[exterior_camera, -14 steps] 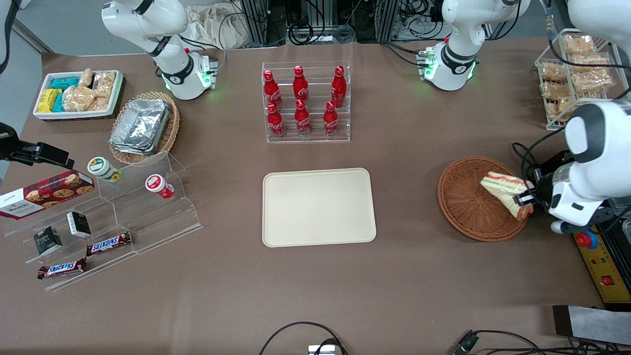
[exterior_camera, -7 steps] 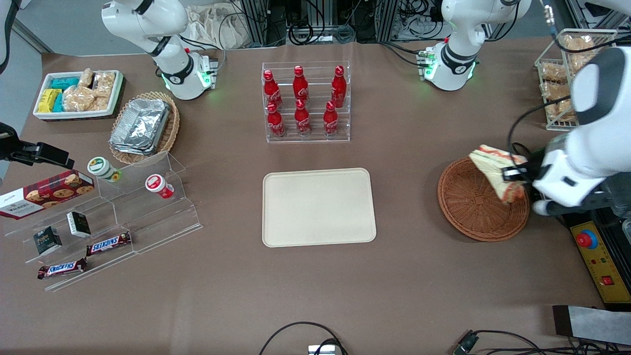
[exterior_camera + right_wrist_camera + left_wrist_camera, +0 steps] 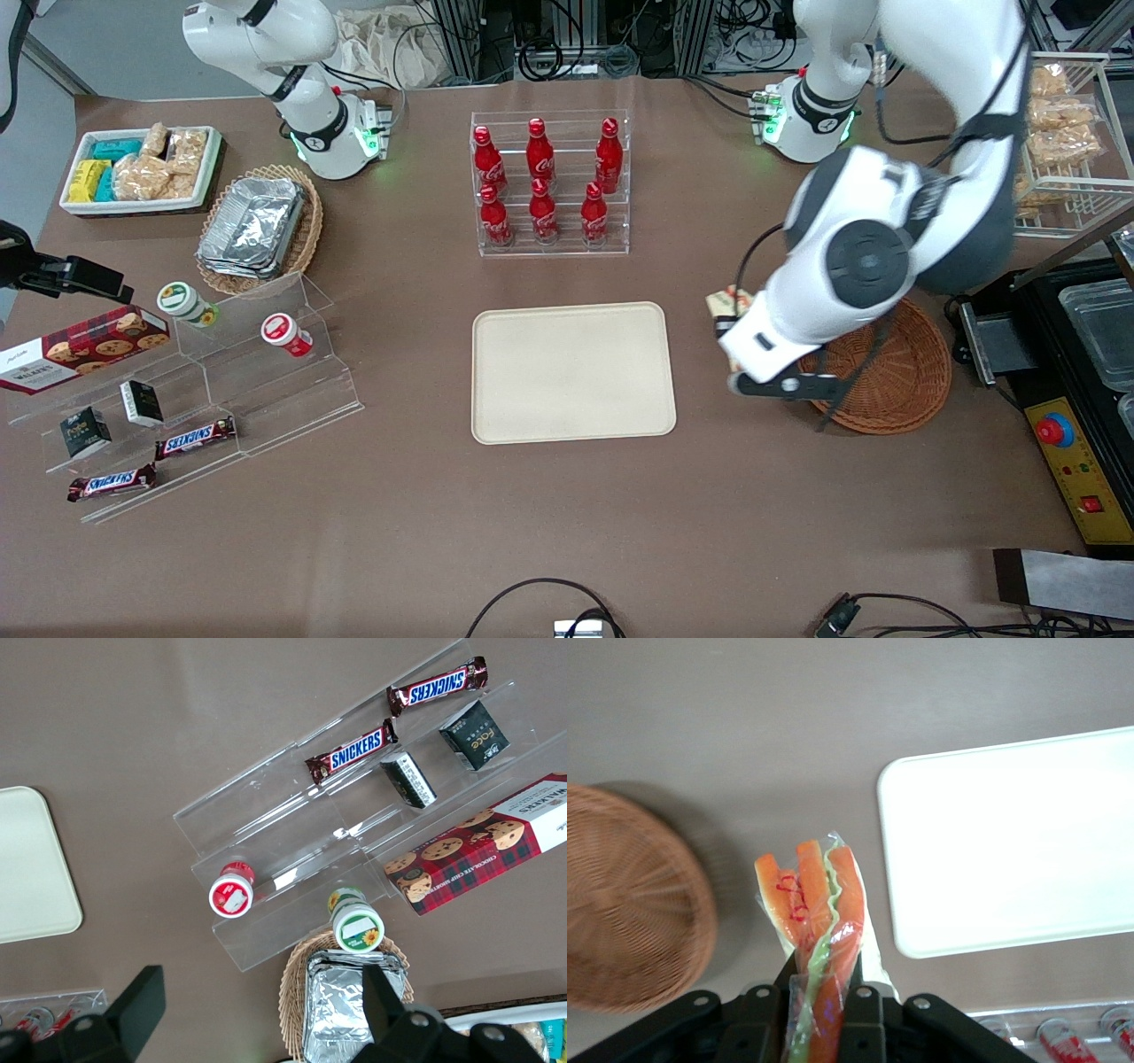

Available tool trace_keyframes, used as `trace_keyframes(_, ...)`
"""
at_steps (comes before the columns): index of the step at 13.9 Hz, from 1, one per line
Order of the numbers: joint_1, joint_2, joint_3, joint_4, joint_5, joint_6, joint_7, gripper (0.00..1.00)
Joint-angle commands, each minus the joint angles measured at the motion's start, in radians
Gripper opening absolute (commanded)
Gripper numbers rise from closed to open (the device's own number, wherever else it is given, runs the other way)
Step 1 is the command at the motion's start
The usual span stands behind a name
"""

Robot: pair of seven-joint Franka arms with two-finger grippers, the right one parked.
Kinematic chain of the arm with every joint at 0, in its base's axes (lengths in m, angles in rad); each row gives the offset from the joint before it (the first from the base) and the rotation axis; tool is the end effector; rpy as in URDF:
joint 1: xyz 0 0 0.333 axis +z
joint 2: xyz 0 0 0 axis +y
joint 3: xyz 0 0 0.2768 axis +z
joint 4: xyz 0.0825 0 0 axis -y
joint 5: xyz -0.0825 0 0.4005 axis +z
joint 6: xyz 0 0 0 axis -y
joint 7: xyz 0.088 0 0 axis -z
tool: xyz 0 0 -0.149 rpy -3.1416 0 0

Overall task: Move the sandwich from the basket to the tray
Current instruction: 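Carry the sandwich over the cream tray and lower it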

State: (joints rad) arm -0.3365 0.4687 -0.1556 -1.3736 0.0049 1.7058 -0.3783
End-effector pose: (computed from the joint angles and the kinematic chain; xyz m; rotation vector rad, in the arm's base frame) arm 0.5998 -0.3061 0.3583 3.1242 -0.1608 -0.2299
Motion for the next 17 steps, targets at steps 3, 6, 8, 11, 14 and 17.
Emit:
trace_keyframes(3, -0.094, 0.171, 0.01, 0.047, 0.017, 0.155, -0.044, 0.0)
trace_keyframes(6, -0.122, 0.238, 0.011, 0.042, 0.021, 0.219, -0.039, 0.0)
trace_keyframes(8, -0.145, 0.274, 0.011, 0.042, 0.049, 0.228, -0.04, 0.0)
trace_keyframes(11, -0.161, 0.306, 0.011, -0.008, 0.092, 0.331, -0.04, 0.0)
trace_keyframes(14, -0.161, 0.332, 0.011, -0.045, 0.095, 0.457, -0.031, 0.02)
trace_keyframes(17, -0.161, 0.318, 0.011, -0.047, 0.092, 0.44, -0.048, 1.0)
